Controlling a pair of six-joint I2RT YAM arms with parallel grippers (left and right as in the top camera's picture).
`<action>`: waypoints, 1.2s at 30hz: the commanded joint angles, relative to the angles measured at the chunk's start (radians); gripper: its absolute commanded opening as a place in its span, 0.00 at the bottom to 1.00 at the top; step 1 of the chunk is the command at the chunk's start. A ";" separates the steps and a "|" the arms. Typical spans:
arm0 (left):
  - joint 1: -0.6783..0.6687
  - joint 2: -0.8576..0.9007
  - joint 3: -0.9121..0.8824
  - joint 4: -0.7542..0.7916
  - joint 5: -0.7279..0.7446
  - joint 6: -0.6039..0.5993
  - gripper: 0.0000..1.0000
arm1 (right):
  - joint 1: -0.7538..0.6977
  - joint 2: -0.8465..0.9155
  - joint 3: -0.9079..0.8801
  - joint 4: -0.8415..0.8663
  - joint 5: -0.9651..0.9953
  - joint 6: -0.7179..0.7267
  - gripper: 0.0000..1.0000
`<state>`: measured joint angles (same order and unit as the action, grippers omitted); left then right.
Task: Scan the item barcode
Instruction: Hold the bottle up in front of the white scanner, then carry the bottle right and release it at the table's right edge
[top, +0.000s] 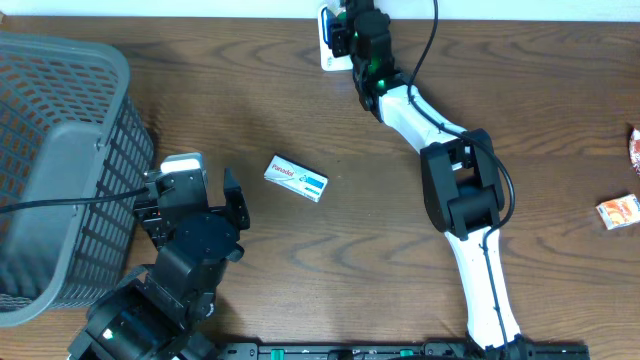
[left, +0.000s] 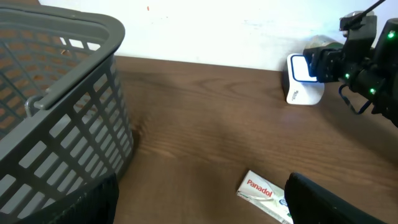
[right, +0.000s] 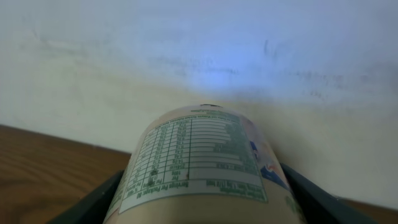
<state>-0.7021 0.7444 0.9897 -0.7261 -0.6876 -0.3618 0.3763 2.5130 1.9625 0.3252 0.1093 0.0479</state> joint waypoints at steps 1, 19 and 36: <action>0.001 -0.001 0.005 0.001 -0.020 0.010 0.86 | 0.003 -0.046 0.022 -0.020 0.013 -0.007 0.41; 0.001 -0.001 0.005 0.001 -0.019 0.010 0.86 | -0.280 -0.584 0.021 -1.282 0.035 0.169 0.41; 0.001 -0.001 0.005 0.001 -0.019 0.010 0.86 | -0.902 -0.188 0.017 -1.374 0.072 0.160 0.44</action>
<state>-0.7021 0.7444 0.9897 -0.7261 -0.6876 -0.3618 -0.4702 2.2524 1.9789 -1.0550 0.1688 0.2123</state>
